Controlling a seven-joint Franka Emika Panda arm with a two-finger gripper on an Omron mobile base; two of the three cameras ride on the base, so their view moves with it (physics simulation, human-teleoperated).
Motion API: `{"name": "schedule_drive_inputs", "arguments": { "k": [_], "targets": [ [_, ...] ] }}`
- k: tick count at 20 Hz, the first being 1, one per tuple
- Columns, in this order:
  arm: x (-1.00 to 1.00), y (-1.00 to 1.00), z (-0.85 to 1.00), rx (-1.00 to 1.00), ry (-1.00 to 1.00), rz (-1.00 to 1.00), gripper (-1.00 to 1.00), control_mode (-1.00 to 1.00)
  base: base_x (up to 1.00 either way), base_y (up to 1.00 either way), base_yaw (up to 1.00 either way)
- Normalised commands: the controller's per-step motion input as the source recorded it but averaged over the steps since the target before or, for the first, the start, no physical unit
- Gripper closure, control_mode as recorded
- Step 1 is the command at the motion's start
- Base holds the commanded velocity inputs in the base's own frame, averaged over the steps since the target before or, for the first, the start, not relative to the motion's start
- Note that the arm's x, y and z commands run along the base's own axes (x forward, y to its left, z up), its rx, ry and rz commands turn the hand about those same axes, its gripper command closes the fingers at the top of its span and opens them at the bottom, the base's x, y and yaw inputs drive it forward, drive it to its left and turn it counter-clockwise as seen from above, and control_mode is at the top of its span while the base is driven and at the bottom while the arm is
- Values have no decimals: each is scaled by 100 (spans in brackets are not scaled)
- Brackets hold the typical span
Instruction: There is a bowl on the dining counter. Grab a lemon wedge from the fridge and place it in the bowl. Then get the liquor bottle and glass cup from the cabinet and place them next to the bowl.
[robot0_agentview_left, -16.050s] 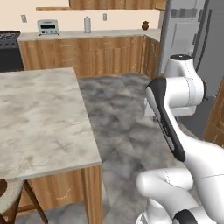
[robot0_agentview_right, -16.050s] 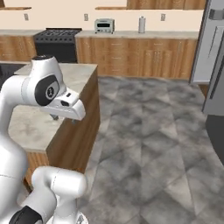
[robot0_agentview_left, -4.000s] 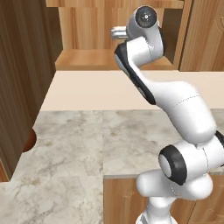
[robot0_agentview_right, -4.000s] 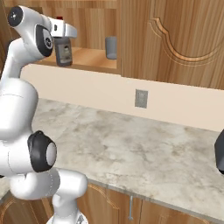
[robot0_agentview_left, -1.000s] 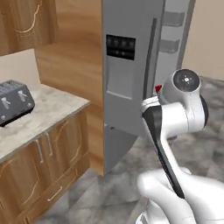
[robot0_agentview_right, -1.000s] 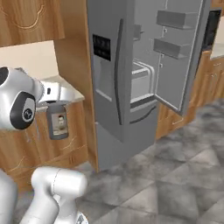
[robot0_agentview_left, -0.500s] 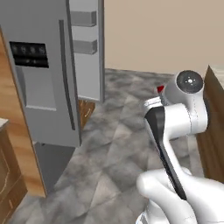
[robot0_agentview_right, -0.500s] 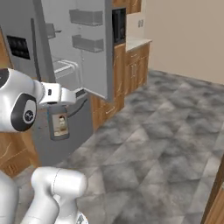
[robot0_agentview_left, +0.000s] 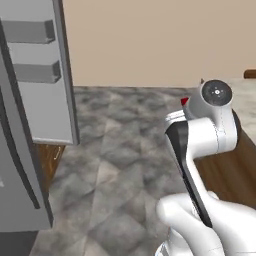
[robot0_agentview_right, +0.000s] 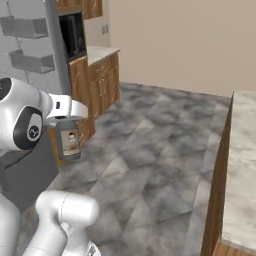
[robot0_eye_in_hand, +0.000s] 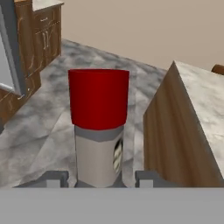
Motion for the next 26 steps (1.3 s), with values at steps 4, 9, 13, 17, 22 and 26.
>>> {"name": "schedule_drive_inputs", "arguments": {
  "k": [4,9,13,17,22,26],
  "targets": [
    [0,0,0,0,0,0,100,100,100,0,-31],
    [0,0,0,0,0,0,100,100,100,0,-26],
    [0,0,0,0,0,0,100,100,100,1,-21],
    [0,0,0,0,0,0,100,100,100,3,-21],
    [0,0,0,0,0,0,100,100,100,11,-21],
    [0,0,0,0,0,0,100,100,100,21,-21]
  ]
}}
